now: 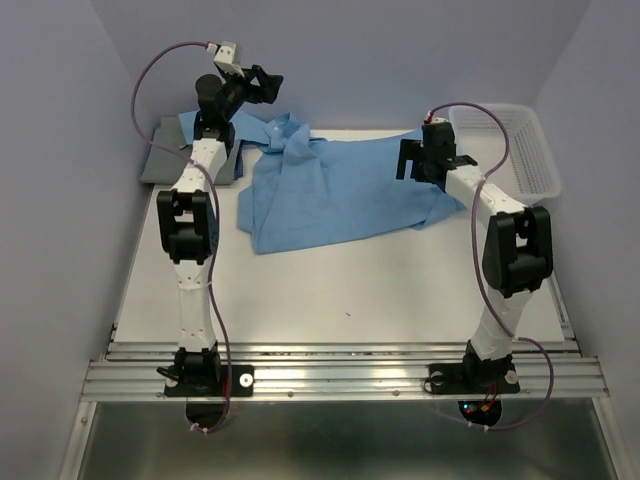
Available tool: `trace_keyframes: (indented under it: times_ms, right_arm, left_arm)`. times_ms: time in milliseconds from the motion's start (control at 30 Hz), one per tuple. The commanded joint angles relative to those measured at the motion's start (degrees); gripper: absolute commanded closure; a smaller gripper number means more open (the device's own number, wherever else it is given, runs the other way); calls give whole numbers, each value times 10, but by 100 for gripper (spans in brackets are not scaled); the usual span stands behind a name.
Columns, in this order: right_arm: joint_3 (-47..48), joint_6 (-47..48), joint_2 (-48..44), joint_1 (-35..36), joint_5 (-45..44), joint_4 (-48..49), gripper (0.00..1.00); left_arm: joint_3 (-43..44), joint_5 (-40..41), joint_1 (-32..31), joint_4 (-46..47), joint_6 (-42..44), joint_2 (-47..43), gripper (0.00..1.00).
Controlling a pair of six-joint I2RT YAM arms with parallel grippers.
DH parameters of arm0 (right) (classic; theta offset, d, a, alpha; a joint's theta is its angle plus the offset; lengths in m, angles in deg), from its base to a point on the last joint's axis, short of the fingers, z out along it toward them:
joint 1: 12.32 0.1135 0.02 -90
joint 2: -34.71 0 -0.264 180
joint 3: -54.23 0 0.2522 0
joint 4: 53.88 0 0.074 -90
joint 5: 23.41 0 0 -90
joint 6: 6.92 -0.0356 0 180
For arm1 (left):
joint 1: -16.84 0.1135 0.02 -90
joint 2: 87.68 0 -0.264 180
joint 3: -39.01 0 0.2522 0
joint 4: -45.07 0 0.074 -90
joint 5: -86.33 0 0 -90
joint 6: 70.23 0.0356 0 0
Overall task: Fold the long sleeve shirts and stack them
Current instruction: Fold the shirt
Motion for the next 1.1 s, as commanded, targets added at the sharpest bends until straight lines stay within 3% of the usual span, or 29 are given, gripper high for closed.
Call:
trace_keyframes:
  times_ms: [0, 67, 167, 200, 333, 500, 600, 800, 1067]
  right_arm:
    - [-45, -17, -91, 0, 7, -1, 0]
    - [-93, -29, -127, 12, 4, -3, 0]
    - [-161, -56, -179, 18, 2, -10, 0]
    - [-182, -80, -193, 18, 1, -11, 0]
    - [-283, -100, -254, 18, -2, 4, 0]
    - [-342, -103, -286, 23, -21, -6, 0]
    - [-382, -121, -295, 23, -5, 33, 0]
    - [-419, -120, -264, 23, -30, 124, 0]
    - [-408, -144, -196, 23, -66, 174, 12]
  left_arm:
    - [-60, -33, 1, -6, -34, -155, 1]
    - [-117, -43, 0, -16, -54, -221, 1]
    - [-271, -29, -10, -28, -79, -338, 1]
    - [-362, 3, -13, -32, -103, -403, 1]
    - [-549, 71, -42, -81, -148, -542, 1]
    - [-652, 309, -117, -374, -177, -647, 1]
    - [-721, 340, -119, -463, -216, -684, 1]
    - [-843, 323, -118, -396, -278, -736, 1]
    - [-877, 316, -111, -311, -294, -638, 1]
